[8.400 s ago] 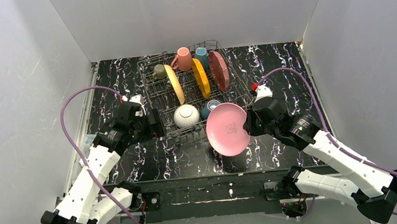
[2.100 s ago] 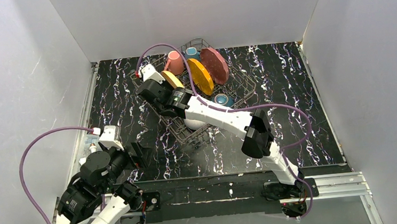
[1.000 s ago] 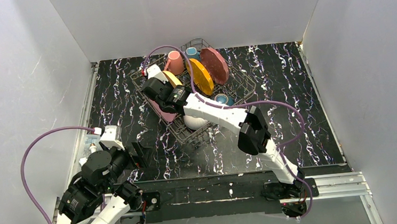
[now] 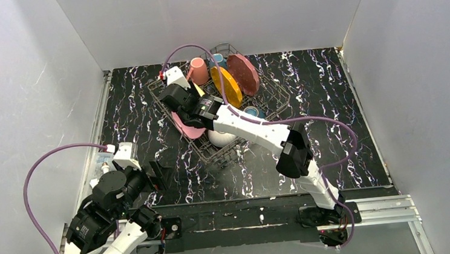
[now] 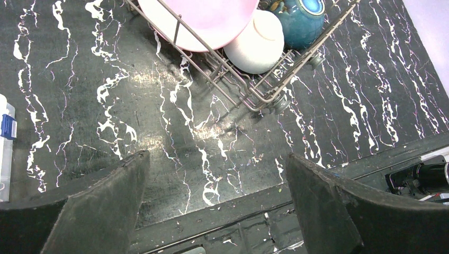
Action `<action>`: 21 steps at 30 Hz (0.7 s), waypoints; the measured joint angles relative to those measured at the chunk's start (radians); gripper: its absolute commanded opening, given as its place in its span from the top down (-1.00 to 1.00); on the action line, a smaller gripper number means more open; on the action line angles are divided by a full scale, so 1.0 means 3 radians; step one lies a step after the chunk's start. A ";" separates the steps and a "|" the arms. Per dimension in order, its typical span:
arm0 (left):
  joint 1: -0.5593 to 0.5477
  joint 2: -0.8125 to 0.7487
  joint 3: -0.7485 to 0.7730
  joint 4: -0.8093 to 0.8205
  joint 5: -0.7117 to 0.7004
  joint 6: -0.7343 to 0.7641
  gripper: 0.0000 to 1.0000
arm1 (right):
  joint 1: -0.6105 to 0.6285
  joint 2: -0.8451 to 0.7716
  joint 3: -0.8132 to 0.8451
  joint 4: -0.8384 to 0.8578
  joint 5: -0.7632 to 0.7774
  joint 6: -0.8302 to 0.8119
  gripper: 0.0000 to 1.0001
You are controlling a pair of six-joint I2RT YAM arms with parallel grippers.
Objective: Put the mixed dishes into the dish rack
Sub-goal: Insert the plate into the dish rack, then reset both arms
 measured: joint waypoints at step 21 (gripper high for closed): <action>0.0000 0.0188 0.0000 0.0000 0.0001 0.0001 -0.97 | 0.0109 -0.0824 -0.0722 0.0071 -0.0214 0.0015 -0.39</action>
